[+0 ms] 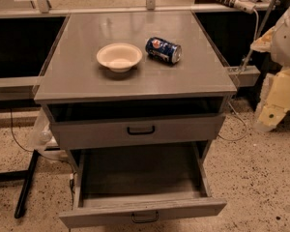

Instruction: Close middle drawer

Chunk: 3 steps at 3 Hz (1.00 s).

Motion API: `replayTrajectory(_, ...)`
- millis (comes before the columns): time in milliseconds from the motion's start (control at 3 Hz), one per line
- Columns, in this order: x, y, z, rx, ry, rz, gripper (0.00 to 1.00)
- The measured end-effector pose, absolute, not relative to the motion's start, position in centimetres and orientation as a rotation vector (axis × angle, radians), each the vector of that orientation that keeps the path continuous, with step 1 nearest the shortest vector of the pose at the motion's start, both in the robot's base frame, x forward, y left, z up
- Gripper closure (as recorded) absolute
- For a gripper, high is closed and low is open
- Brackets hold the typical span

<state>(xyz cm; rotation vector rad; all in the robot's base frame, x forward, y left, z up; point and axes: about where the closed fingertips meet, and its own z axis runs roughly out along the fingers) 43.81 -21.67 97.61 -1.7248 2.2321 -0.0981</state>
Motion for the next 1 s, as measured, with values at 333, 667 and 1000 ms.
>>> replayTrajectory(333,43.8,-21.7,97.6,-1.725,2.232,-0.098,0.00)
replayTrajectory(667,43.7,-21.5,97.1,-1.746,2.208,-0.081,0.00)
replayTrajectory(1000,42.4,-20.5,93.9,-1.812,2.138,-0.017,0.00)
